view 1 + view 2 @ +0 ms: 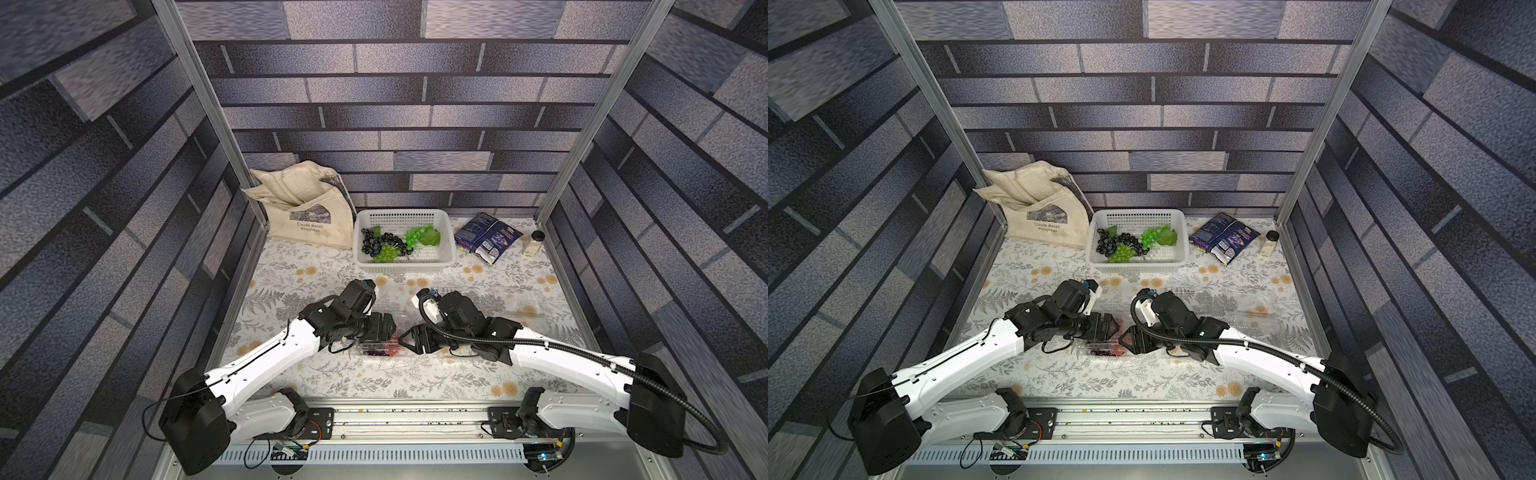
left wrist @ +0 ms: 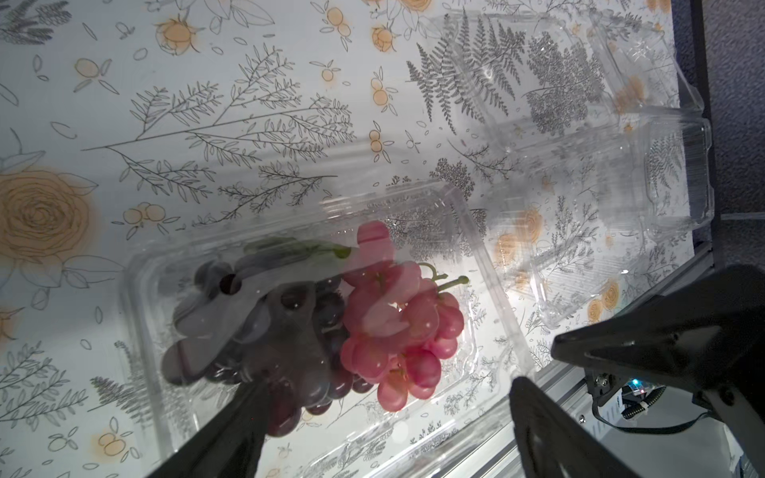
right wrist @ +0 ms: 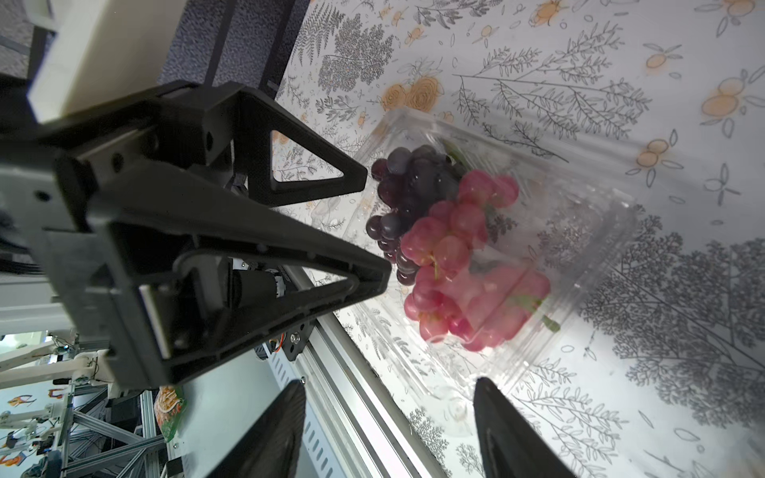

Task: Pack grapes into containers
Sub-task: Close the packing box at the center of the board.

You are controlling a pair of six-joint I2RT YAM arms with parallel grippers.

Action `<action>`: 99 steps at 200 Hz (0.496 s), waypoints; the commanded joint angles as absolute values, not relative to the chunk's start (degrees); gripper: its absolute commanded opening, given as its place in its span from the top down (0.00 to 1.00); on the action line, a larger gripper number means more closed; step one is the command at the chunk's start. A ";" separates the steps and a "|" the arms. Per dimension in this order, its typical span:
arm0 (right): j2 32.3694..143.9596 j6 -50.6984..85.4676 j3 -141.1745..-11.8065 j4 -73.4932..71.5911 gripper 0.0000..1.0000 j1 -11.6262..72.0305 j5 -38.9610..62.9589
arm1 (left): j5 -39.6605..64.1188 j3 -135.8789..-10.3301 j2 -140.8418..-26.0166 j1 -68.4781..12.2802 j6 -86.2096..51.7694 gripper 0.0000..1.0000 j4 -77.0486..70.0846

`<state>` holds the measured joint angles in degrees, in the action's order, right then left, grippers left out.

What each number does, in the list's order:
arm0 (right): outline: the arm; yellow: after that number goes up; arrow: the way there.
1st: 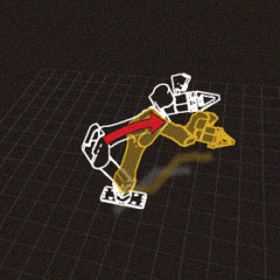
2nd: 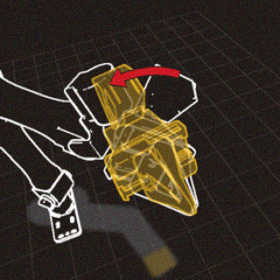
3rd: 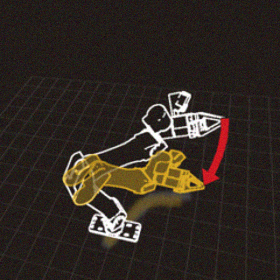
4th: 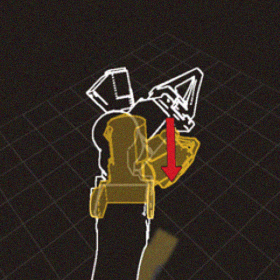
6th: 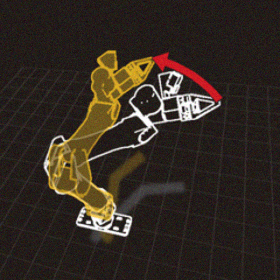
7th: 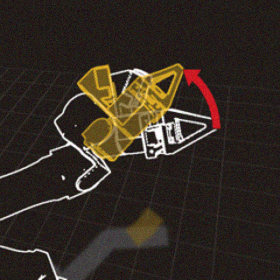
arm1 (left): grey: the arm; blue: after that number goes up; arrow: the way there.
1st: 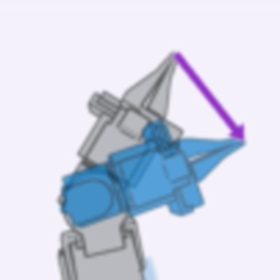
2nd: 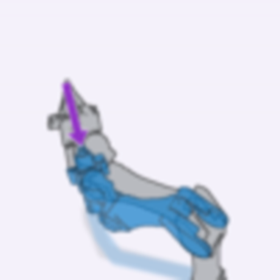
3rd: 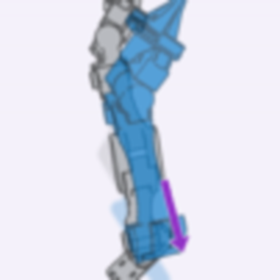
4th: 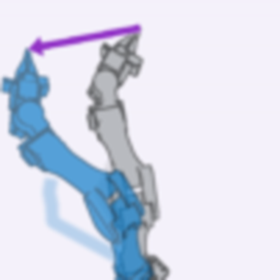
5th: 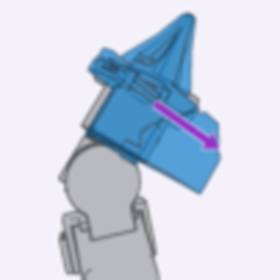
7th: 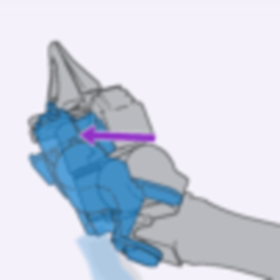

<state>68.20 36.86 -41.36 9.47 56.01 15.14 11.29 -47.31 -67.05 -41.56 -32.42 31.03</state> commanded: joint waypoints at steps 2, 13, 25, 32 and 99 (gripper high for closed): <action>67.06 40.84 -39.44 13.97 0.37 58.34 10.71 | 9.37 -45.86 -67.93 -42.30 -34.25 0.07 30.88; 67.17 42.00 -39.04 14.49 0.37 59.69 10.03 | 8.90 -45.38 -68.00 -42.30 -34.78 0.07 30.51; 67.65 43.27 -38.54 14.34 0.39 61.03 9.59 | 8.51 -44.77 -67.91 -42.36 -35.49 0.07 30.01; 68.20 43.71 -38.41 14.01 0.40 61.94 9.35 | 8.46 -44.49 -67.75 -42.35 -35.94 0.07 29.56; 73.98 46.50 -36.68 8.12 0.49 64.07 8.27 | 5.68 -45.09 -66.76 -41.88 -37.17 0.05 31.27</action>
